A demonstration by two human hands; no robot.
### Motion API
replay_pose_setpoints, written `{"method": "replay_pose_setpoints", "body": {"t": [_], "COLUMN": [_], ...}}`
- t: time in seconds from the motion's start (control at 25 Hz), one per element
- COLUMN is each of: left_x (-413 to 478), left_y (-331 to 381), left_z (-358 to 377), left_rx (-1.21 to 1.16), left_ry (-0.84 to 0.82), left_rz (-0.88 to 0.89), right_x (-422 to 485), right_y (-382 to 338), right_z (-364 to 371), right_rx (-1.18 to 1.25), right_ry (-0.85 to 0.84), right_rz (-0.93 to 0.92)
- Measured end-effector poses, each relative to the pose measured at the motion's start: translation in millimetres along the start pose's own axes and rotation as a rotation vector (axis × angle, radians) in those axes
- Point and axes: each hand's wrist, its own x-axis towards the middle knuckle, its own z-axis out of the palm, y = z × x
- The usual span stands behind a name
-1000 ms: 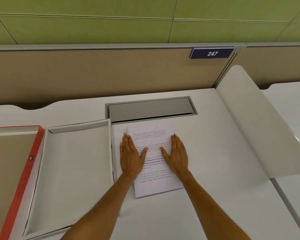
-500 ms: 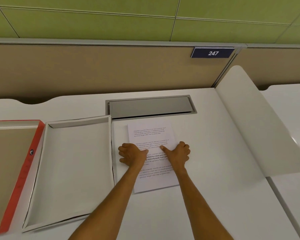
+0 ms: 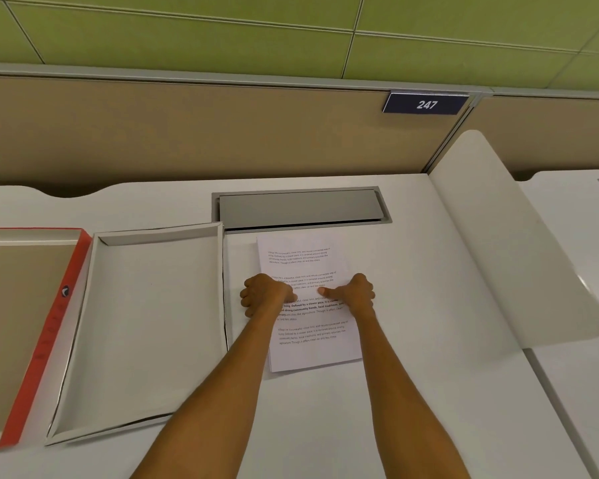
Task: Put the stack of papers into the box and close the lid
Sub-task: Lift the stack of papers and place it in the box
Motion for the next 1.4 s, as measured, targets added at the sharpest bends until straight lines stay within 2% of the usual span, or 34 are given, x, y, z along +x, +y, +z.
{"method": "replay_pose_setpoints", "body": {"t": [0.2, 0.36, 0.56, 0.8, 0.92, 1.16, 1.28, 1.4], "left_x": [3, -4, -13, -21, -33, -75, -82, -81], "left_y": [-4, -7, -15, -18, -21, -20, -19, -22], "left_z": [-2, 1, 12, 4, -1, -9, -9, -6], "left_rx": [-0.028, 0.002, -0.252, -0.363, -0.504, -0.933, -0.994, -0.986], "left_ry": [-0.052, 0.047, 0.047, 0.031, 0.074, 0.188, 0.208, 0.209], "left_rz": [0.022, 0.029, 0.148, 0.197, 0.309, 0.628, 0.777, 0.801], "right_x": [-5, -8, -10, -18, -28, -55, -57, -55], "right_y": [-2, -7, -5, -3, -2, 2, 10, 18], "right_z": [5, 5, 5, 4, -10, -44, -49, -47], "right_rx": [0.054, 0.102, 0.091, 0.14, 0.253, 0.758, 0.855, 0.874], "right_ry": [0.034, 0.014, 0.027, 0.059, 0.136, 0.216, 0.196, 0.156], "right_rz": [-0.014, -0.033, -0.094, -0.11, -0.19, -0.512, -0.627, -0.656]}}
